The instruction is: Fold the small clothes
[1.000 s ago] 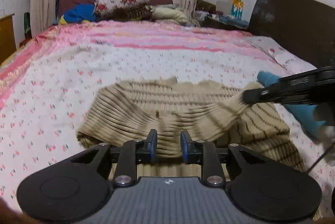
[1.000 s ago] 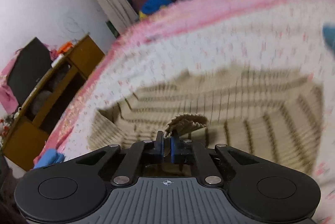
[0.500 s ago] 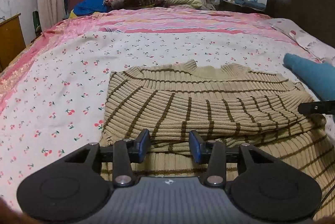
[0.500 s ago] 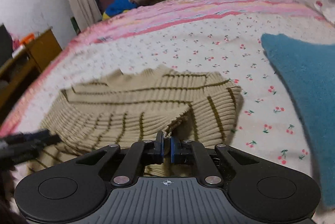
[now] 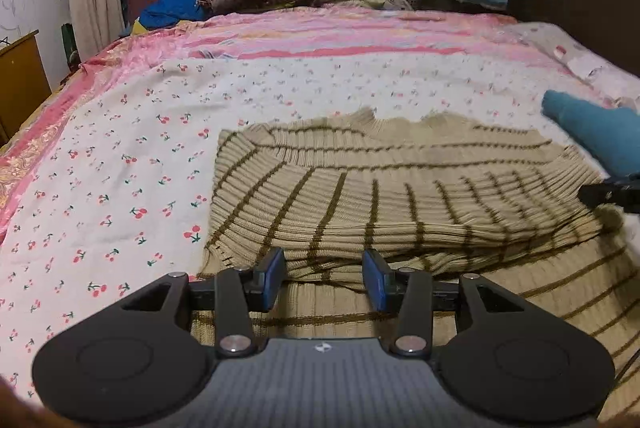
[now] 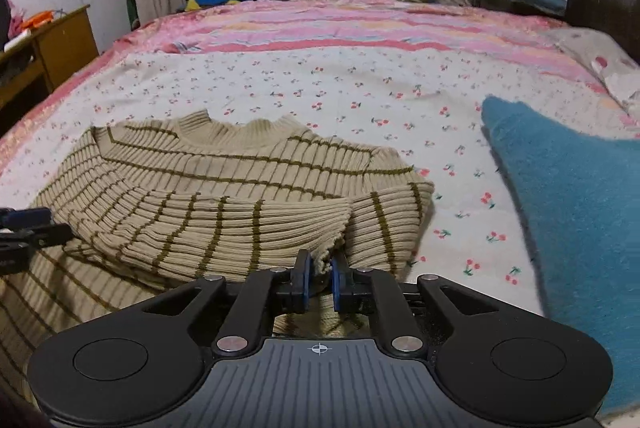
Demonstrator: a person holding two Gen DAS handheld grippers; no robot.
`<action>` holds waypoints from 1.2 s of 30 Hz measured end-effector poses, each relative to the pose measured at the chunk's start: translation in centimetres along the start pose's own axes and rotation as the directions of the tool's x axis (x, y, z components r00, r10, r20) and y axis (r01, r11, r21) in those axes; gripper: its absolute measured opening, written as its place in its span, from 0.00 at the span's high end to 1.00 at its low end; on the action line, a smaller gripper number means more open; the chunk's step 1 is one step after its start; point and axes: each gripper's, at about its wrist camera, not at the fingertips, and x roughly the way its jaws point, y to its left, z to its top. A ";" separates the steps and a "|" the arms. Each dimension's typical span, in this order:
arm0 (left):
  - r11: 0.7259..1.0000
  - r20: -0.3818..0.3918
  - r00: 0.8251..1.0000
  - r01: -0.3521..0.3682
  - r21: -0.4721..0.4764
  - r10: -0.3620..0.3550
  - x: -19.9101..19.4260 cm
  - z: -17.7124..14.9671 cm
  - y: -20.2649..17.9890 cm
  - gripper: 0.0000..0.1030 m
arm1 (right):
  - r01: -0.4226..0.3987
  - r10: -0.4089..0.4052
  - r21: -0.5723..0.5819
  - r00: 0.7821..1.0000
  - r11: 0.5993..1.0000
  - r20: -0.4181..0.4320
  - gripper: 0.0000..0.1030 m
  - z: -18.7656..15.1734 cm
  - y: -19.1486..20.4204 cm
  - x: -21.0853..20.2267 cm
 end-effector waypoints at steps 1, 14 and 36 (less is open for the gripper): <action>1.000 0.008 1.000 0.009 -0.007 -0.009 -0.4 0.2 0.1 0.53 | 0.002 -0.002 -0.002 1.000 1.000 -0.001 0.88 0.0 -0.1 -0.2; 1.000 0.052 0.998 0.028 0.010 -0.029 0.0 2.2 -1.1 0.53 | -0.020 0.027 -0.068 0.994 0.997 0.104 0.84 1.5 1.3 -3.0; 0.998 -0.057 0.998 -0.003 0.064 0.007 2.1 1.4 -2.2 0.50 | -0.066 0.057 -0.115 0.995 0.991 -0.080 0.83 1.2 4.2 2.8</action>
